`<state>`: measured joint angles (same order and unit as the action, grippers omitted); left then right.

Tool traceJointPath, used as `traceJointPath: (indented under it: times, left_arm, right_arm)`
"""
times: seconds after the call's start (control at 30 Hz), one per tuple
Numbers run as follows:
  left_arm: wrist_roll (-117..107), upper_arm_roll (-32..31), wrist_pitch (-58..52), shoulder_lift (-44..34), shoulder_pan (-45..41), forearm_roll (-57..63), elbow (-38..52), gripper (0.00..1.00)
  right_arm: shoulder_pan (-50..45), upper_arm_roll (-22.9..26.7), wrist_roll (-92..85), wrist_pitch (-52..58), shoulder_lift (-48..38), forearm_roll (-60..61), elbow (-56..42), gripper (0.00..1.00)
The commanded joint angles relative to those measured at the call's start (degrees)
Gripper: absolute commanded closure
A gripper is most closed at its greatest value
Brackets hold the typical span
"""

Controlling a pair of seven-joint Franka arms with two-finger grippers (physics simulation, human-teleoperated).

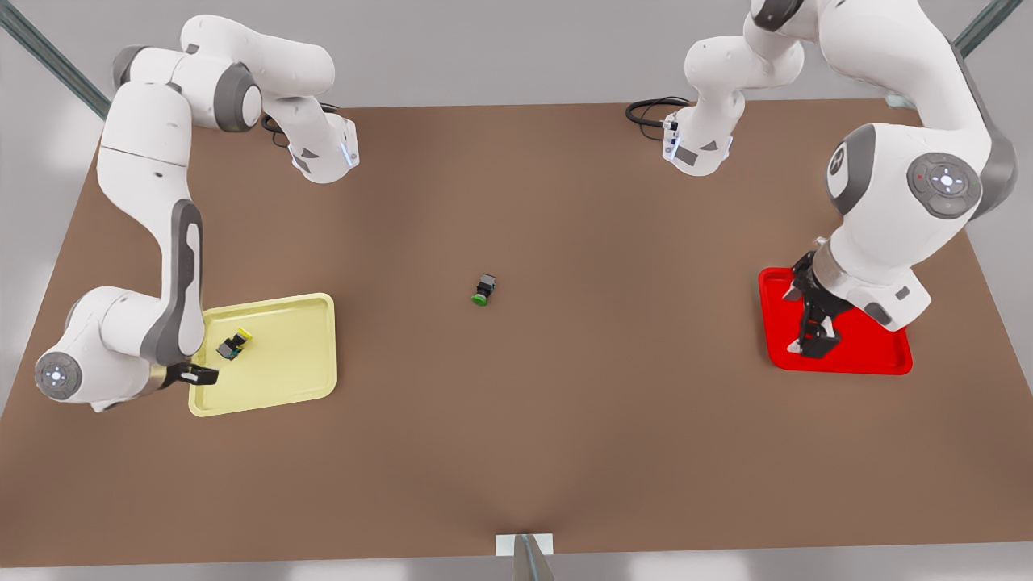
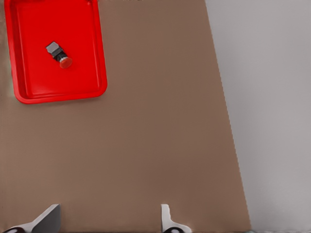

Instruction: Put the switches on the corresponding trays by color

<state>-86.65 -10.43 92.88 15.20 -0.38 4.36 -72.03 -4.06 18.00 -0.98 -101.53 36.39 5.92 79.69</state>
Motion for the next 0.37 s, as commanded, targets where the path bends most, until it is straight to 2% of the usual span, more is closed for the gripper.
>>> traceJointPath:
  times: [0.0, 0.03, 0.07, 0.2, 0.33]
  left_arm:
    - [80.1, 0.7, -15.3, -3.1, 1.9, -2.3, 1.5, 0.00]
    - [91.6, 0.6, -14.8, -3.6, 1.6, -2.3, 1.5, 0.00]
    - [91.7, 0.6, -14.9, -5.0, 1.1, -2.3, -3.1, 0.00]
    - [91.9, 1.2, -14.7, -4.6, 1.8, -1.1, -2.6, 0.00]
    - [91.7, 1.5, -15.5, -4.7, 1.5, -1.1, -0.9, 0.00]
  right_arm:
    - [-2.3, -0.1, -14.5, 4.9, -0.2, 0.1, -4.4, 0.00]
    - [-2.7, -0.2, -14.5, 6.8, -0.4, 0.2, -6.5, 0.00]
    - [-2.3, -2.0, -14.5, 10.3, -3.6, 0.1, -8.4, 0.00]
    - [-1.7, -4.3, -14.3, 18.7, -16.3, -6.7, -7.8, 0.00]
    - [-0.9, -5.0, -14.2, 22.3, -18.7, -7.9, -7.4, 0.00]
